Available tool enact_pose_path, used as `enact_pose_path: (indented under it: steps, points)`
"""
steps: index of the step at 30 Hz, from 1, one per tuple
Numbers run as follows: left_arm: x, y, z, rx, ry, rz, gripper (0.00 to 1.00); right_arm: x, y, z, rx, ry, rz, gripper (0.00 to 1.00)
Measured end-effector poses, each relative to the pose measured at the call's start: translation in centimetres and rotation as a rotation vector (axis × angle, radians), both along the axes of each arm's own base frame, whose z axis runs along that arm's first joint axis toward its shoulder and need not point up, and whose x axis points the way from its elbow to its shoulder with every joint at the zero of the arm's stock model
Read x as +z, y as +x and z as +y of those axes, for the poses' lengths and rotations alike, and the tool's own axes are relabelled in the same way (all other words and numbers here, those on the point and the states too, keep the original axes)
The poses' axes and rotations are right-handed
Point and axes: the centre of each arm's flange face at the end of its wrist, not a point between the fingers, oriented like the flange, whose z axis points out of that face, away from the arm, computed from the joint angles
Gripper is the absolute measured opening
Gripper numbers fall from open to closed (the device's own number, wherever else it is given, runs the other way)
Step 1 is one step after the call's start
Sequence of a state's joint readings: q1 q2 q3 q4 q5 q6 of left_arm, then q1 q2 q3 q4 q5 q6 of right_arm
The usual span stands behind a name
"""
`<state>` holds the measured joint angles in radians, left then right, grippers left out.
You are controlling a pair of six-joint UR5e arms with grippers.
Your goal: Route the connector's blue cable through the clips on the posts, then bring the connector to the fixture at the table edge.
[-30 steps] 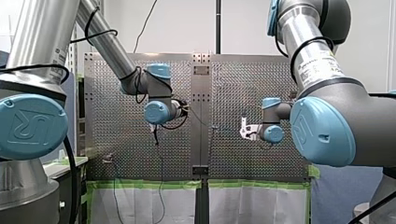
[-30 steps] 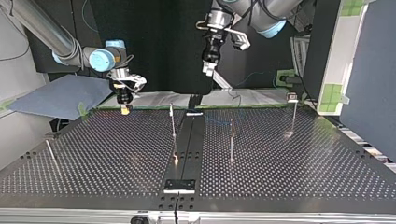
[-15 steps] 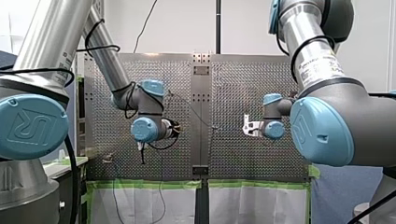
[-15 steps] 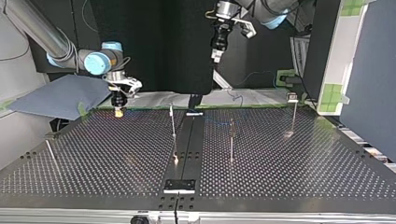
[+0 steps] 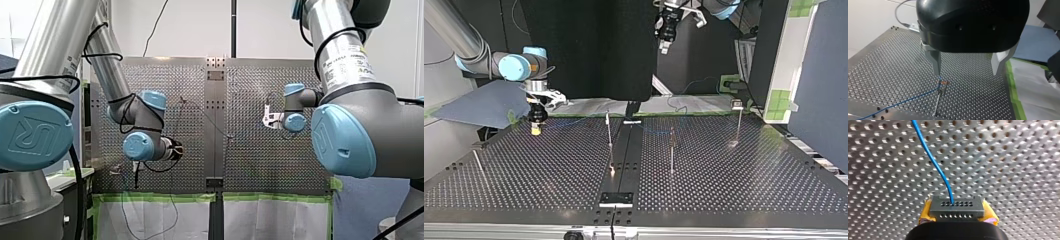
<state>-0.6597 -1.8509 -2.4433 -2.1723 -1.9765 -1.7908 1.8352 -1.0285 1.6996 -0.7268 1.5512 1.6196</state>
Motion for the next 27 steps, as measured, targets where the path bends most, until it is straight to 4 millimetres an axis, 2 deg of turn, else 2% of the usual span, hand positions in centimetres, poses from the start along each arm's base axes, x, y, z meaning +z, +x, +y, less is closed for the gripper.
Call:
enact_pose_path:
  steps: [17, 24, 27]
  points:
    - [0.1, 0.1, -0.1, -0.006, 0.004, -0.036, 0.99, 8.7, -2.2, 0.4, -0.035, -0.108, -0.03, 0.0]
    - [0.3, 0.3, -0.2, -0.005, -0.003, -0.053, 0.99, 12.0, -4.2, 0.7, -0.105, -0.128, -0.034, 0.0]
    - [0.3, 0.3, -0.2, -0.004, -0.003, -0.054, 0.99, 12.9, -5.2, 0.7, -0.142, -0.131, -0.037, 0.0]
